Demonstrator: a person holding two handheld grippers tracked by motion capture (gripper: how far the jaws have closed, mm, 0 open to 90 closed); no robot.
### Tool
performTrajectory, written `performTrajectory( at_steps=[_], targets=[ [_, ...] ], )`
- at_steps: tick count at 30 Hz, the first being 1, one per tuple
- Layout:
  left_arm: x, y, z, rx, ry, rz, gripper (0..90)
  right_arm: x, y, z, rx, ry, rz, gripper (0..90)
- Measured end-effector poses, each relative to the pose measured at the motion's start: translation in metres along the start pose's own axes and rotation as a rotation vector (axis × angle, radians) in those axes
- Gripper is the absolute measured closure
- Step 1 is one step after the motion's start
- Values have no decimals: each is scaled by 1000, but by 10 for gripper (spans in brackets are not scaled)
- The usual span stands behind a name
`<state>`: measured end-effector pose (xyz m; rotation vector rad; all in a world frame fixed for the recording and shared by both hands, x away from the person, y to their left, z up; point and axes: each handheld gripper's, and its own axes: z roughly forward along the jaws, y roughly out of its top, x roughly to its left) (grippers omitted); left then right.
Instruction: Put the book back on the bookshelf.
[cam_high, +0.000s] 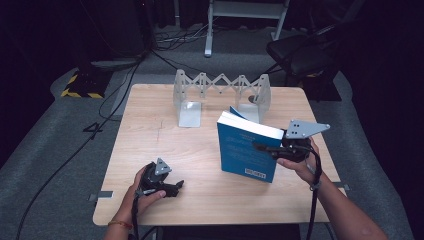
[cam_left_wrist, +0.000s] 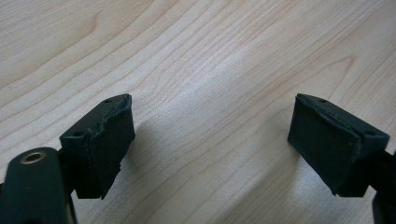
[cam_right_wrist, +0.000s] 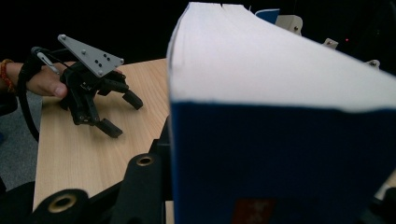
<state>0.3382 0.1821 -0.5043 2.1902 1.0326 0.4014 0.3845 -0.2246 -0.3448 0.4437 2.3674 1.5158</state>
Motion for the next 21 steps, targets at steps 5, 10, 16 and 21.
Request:
performTrajectory(
  at_steps=[5,10,16,21],
  targets=[
    [0,0,0,0,1,1,148,-3,3,2,0,-3,3,620],
    [0,0,0,-1,-2,2,147,-7,8,5,6,-4,-3,621],
    [0,0,0,-1,-2,2,147,-14,19,9,24,-34,-10,621],
    [0,0,0,-1,-2,2,147,-25,29,10,30,-49,-1,621]
  ],
)
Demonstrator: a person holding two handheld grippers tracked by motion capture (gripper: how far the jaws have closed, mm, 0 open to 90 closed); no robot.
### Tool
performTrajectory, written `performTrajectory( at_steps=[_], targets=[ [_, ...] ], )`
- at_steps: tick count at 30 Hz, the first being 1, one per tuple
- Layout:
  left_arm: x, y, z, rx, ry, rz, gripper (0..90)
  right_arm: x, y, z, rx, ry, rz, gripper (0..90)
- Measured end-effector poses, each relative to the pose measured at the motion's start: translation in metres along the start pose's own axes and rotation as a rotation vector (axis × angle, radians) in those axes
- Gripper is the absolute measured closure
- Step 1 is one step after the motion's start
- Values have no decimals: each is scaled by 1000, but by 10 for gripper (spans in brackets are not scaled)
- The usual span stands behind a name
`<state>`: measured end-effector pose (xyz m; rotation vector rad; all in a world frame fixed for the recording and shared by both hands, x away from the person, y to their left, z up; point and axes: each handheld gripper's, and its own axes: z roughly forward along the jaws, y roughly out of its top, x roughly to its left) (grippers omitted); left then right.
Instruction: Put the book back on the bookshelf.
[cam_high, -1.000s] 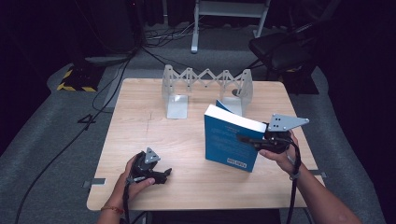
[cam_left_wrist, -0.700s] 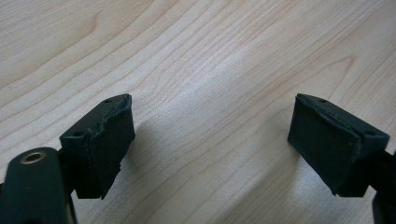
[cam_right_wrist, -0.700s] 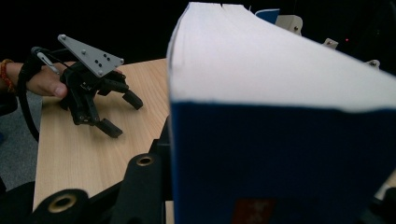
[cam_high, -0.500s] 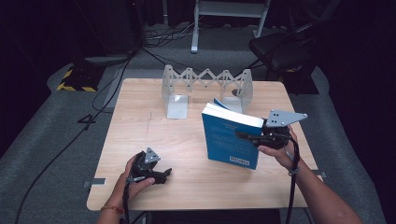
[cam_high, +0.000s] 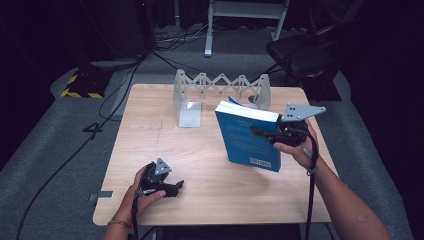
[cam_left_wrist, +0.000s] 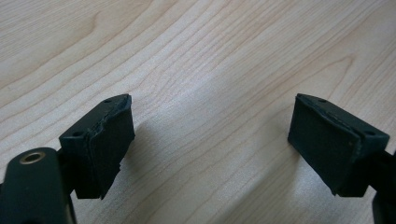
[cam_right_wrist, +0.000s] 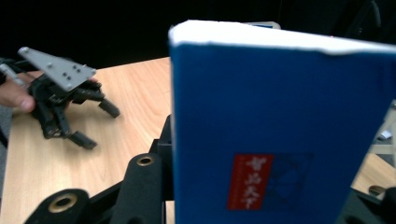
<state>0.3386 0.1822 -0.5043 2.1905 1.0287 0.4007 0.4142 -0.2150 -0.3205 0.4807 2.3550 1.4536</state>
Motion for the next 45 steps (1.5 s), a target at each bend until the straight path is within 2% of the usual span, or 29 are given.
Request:
performTrajectory(
  at_steps=[8,10,15,21,27,35,40,45],
  targets=[
    [0,0,0,-1,-1,2,146,-20,12,1,-2,-62,7,620],
    [1,0,0,3,-5,6,145,-32,15,1,4,-95,21,621],
    [1,0,0,2,-19,1,143,-46,19,1,6,-139,31,621],
    [1,1,1,2,-23,6,143,-67,25,1,8,-218,57,621],
    [1,1,1,2,-25,5,143,-82,28,0,3,-264,90,621],
    [1,1,1,2,-27,6,143,-97,33,6,13,-299,115,621],
    [1,1,1,3,-30,8,143,-110,34,14,12,-347,156,620],
    [1,1,1,4,-32,7,143,-121,35,23,16,-366,182,620]
  ],
)
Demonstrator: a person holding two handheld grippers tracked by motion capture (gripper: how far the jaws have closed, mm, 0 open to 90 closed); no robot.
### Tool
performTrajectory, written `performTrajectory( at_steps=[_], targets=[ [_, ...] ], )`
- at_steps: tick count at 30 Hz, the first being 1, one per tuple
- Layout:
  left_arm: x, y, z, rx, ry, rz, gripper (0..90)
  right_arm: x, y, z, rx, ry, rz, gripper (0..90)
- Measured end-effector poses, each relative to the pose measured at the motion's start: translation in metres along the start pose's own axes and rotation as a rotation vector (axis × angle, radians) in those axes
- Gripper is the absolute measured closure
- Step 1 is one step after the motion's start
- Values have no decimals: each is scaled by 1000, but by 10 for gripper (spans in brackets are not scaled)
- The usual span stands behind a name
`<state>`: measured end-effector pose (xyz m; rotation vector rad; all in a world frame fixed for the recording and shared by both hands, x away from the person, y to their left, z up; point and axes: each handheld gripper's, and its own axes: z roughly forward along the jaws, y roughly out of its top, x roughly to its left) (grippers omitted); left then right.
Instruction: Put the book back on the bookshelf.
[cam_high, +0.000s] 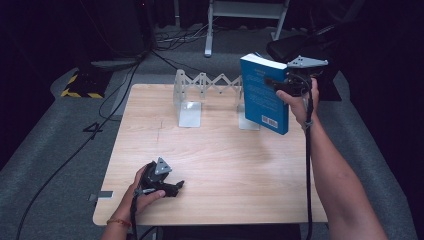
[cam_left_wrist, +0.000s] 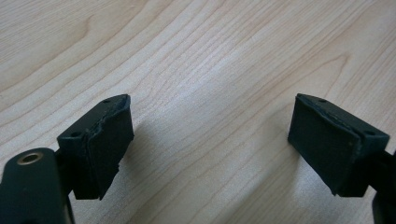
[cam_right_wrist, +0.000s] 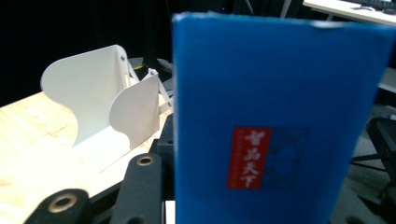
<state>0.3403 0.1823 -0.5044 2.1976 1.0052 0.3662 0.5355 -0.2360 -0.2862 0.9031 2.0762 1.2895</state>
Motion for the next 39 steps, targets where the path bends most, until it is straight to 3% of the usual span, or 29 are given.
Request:
performTrajectory(
  at_steps=[3,14,21,27,29,34,39],
  targets=[
    [0,0,0,0,0,0,143,-3,4,11,-11,-12,32,620],
    [0,0,0,-3,-4,22,144,7,4,45,-18,-120,54,619],
    [0,0,0,-3,-7,25,143,3,-12,58,-59,-125,86,619],
    [0,0,0,-1,-13,32,143,3,-29,63,-80,-115,79,616],
    [0,0,0,1,-19,32,144,2,-34,61,-108,-105,80,617],
    [0,0,0,-2,-17,33,144,3,-39,57,-112,-97,62,613],
    [0,0,0,-2,-18,32,144,0,-45,52,-112,-84,81,609]
  ],
)
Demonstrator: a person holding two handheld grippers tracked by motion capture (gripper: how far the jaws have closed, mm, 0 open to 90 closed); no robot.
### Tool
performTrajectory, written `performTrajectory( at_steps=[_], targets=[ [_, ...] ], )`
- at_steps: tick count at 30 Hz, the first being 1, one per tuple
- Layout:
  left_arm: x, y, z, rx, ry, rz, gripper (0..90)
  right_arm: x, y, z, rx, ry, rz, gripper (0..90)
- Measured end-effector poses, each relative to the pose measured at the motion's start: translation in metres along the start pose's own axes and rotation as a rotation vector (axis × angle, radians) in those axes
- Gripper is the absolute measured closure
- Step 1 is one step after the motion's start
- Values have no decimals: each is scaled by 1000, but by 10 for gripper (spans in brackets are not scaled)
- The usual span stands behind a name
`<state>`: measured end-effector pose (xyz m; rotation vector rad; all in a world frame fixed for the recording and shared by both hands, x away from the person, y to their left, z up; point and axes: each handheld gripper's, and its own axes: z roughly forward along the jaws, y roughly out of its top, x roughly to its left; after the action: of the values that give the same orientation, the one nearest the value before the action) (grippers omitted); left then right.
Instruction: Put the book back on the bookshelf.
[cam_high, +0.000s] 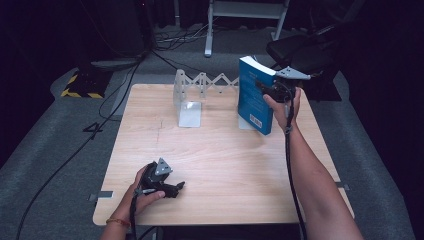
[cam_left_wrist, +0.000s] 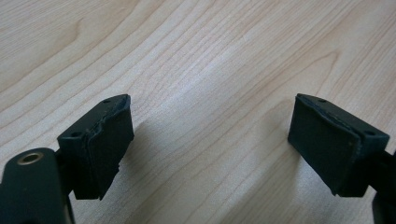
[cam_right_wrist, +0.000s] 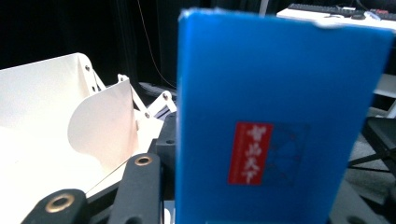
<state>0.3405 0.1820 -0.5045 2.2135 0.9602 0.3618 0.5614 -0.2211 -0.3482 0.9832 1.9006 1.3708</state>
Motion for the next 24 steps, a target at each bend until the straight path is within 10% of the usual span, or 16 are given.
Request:
performTrajectory(
  at_steps=[24],
  targets=[
    [0,1,1,1,-2,0,140,-9,-14,-33,39,33,-17,558]
  ],
)
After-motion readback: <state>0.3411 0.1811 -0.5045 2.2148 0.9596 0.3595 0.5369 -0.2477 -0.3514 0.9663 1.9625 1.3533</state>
